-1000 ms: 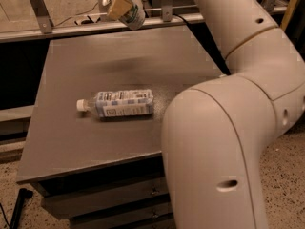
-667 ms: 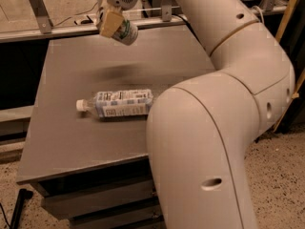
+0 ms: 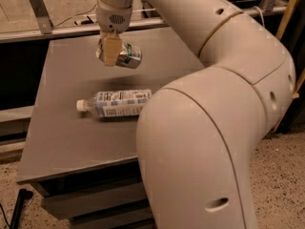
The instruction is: Knock 7up can over
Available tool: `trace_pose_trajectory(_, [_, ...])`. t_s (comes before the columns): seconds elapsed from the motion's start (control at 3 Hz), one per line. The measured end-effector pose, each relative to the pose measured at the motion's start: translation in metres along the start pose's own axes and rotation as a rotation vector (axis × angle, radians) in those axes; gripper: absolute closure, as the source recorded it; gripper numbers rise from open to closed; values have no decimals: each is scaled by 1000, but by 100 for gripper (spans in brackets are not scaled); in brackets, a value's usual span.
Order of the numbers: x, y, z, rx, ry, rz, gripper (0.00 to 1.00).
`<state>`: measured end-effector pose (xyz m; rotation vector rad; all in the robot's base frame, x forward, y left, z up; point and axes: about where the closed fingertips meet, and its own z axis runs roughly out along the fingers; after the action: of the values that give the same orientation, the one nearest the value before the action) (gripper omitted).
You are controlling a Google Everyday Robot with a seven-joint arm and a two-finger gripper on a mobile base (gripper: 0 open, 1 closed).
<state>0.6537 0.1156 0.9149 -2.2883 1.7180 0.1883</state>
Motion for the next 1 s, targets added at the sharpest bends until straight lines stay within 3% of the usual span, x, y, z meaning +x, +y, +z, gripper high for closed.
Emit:
trace_pose_trajectory(0.33, [5,-1,31,-16,96,19,47])
trace_pose_trajectory(1.0, [27,-6,75,-89,82,111,2])
